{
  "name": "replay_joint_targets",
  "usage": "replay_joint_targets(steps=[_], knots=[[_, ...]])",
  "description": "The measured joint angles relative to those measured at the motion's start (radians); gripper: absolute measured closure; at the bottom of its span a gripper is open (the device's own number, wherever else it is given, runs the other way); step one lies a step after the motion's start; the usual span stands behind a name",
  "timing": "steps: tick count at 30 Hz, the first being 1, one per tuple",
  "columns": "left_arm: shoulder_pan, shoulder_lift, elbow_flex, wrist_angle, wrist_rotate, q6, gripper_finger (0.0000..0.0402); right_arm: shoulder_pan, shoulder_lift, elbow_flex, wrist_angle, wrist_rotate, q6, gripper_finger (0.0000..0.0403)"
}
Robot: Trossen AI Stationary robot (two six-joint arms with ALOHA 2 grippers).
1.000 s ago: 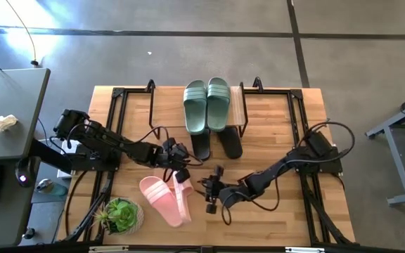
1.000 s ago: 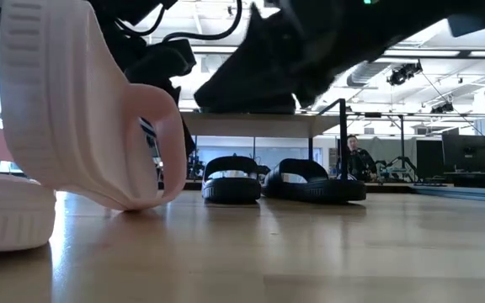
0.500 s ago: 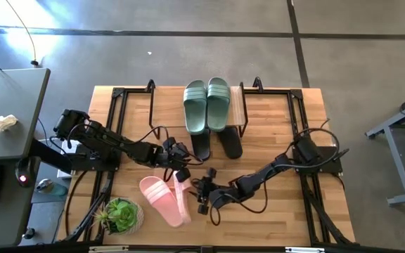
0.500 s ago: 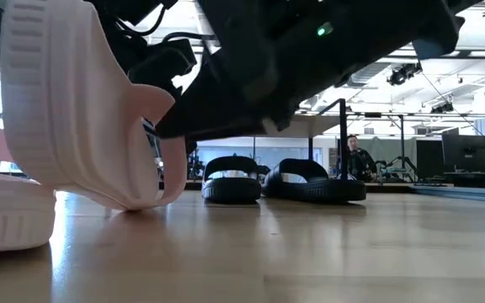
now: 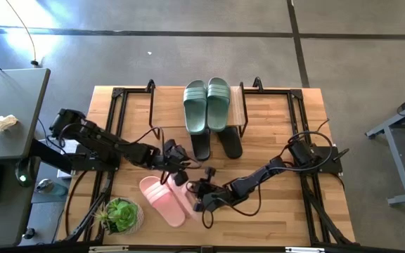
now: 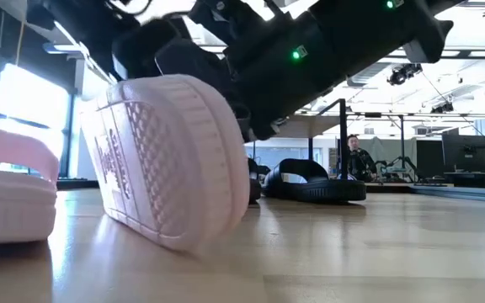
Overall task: Pick and place slides into the shelf
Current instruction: Put the right pink slippers under the shelf
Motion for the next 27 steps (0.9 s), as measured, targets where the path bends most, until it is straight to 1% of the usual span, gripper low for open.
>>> replay_joint_targets(steps=[2,5,10,13,15,17,19,22,24,27], knots=[[-0.015,-0.023,0.0,-0.016,-0.003,0.0,0.0325,0.001,0.0,0.0,0.009,0.013,-0.006,0.0395],[-0.035,-0.062,-0.001,-0.046,-0.013,-0.001,0.0325,0.01,-0.004,0.0,0.008,0.068,-0.039,0.0393],[-0.074,-0.141,-0.001,-0.124,-0.058,-0.012,0.0325,0.036,-0.05,0.007,-0.003,0.181,-0.205,0.0398],[-0.097,-0.19,-0.001,-0.161,-0.081,-0.024,0.0325,0.046,-0.077,0.037,-0.04,0.234,-0.31,0.04],[-0.113,-0.214,0.0,-0.16,-0.098,-0.03,0.0325,0.053,-0.082,0.074,-0.078,0.281,-0.382,0.04],[-0.129,-0.241,-0.002,-0.185,-0.112,-0.035,0.0325,0.054,-0.082,0.123,-0.158,0.311,-0.43,0.04],[-0.143,-0.251,0.0,-0.181,-0.135,-0.036,0.0325,0.05,-0.082,0.17,-0.248,0.33,-0.424,0.0401],[-0.158,-0.275,-0.001,-0.207,-0.161,-0.036,0.0325,0.036,-0.082,0.23,-0.385,0.361,-0.362,0.0401],[-0.162,-0.286,0.0,-0.22,-0.17,-0.036,0.0325,0.024,-0.082,0.263,-0.453,0.359,-0.328,0.0402],[-0.163,-0.308,0.001,-0.229,-0.171,-0.041,0.0325,0.007,-0.082,0.284,-0.491,0.324,-0.276,0.0402]])
